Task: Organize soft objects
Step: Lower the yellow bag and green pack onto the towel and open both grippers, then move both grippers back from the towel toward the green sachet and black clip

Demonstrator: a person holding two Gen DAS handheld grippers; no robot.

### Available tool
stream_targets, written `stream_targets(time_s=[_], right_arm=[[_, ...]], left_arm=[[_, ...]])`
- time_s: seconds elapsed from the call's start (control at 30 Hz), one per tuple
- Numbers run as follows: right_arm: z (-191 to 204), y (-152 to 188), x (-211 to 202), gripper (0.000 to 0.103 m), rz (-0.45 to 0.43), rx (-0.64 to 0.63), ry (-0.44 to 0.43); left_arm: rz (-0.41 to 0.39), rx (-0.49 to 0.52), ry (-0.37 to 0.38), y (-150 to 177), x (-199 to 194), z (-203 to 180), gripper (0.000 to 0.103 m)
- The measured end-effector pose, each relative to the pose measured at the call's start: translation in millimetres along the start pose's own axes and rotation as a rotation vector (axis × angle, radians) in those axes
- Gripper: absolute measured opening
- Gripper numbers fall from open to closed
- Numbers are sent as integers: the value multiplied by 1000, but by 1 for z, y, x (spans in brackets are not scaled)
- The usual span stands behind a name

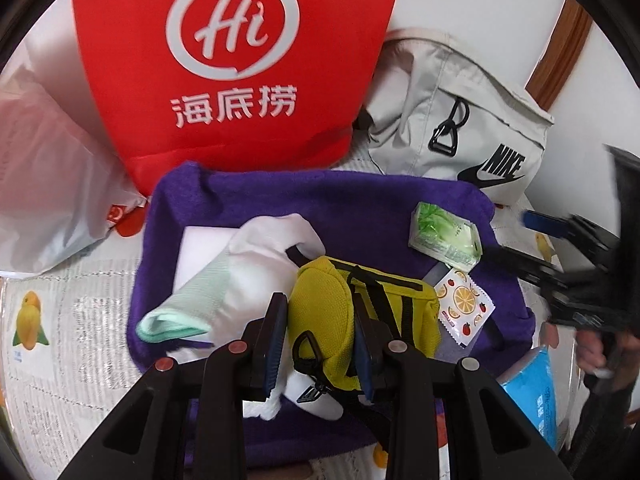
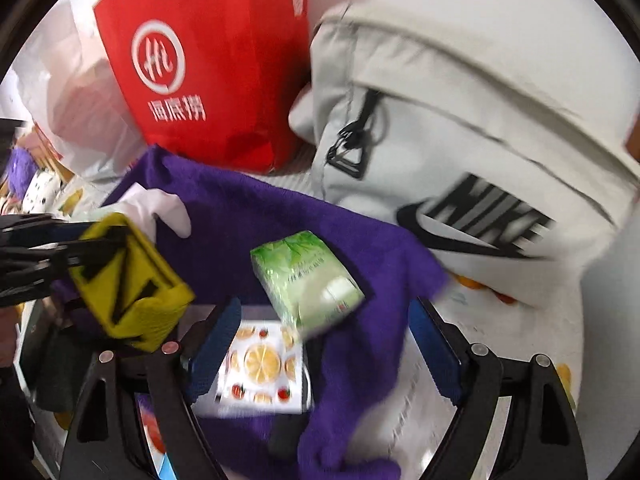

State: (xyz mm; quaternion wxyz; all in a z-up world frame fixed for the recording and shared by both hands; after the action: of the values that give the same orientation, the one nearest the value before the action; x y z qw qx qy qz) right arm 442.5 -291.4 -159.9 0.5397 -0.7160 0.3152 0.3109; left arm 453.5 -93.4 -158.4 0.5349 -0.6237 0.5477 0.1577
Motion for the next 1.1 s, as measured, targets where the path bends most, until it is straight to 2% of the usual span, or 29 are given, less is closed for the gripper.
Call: stream_targets(time_s=[0.1, 0.17, 0.27, 0.37, 0.43, 0.57, 0.73, 0.93, 1.1], right_arm=[[-8, 12, -18, 85, -35, 40, -19], [-11, 22, -26, 85, -31, 76, -46], [-13, 30, -35, 85, -23, 130, -37], [-10, 39, -45, 85, -37, 135, -22], [-5, 44, -51, 85, -45, 123, -9], [2, 54, -61, 85, -42, 84, 26], [13, 64, -75, 85, -30, 82, 9], [28, 78, -98, 82, -27, 121, -40], [41, 94, -131, 82, -69, 121, -43]], left_arm=[[16, 2, -8, 1, 9, 0, 31], [18, 6, -9, 2, 11, 0, 31], [17, 1, 4, 2, 10, -1, 32], [14, -20, 19, 1, 7, 0, 40], [3, -24, 9, 0, 2, 0, 53], [-20, -9, -10, 2, -16, -6, 54], [-47, 29, -37, 12, -44, -21, 54], [-70, 70, -75, 45, -85, -42, 54], [-97, 71, -58, 77, -119, -57, 54]])
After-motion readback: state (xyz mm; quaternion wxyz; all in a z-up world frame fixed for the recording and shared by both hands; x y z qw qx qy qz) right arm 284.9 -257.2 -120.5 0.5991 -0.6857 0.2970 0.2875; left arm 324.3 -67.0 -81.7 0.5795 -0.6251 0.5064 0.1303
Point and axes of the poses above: each gripper's, at about its wrist camera, not at the fingertips, and x roughly the way its jaws point, z to its left, y to its underside, the point moved 6 cm from there along x, roughly the way its jaws point, and after that the axes turned 15 degrees about y, right-handed, at the moved point
